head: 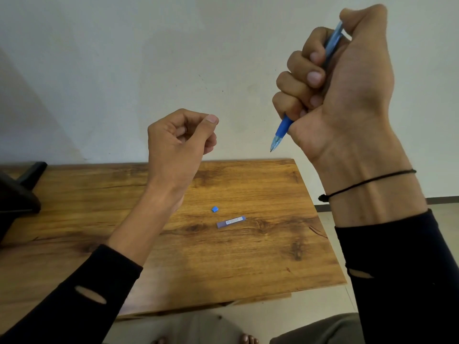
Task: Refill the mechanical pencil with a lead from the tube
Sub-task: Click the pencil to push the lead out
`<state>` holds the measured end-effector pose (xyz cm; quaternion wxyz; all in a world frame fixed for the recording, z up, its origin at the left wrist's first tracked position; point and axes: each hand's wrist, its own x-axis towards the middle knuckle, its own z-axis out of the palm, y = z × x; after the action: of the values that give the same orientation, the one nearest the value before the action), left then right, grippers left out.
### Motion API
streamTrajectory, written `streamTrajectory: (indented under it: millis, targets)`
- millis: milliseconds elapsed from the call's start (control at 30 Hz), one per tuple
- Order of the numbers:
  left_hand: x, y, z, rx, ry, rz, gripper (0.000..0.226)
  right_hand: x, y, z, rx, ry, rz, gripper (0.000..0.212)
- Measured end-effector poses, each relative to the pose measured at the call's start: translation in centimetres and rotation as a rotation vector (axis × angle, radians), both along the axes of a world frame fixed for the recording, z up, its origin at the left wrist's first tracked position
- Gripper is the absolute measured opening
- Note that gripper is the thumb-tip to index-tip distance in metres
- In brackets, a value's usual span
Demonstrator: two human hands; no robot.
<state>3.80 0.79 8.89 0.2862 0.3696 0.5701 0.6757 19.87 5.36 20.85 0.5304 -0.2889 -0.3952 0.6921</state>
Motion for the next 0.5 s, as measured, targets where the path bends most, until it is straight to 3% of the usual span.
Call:
streamTrajectory:
  millis: [500]
  targets:
    - [-0.3,0.21,-0.34,0.01,0.009,-0.001,0.014,-0.11,-0.02,-0.17,-0.004,-0.005,-0.006,0.053]
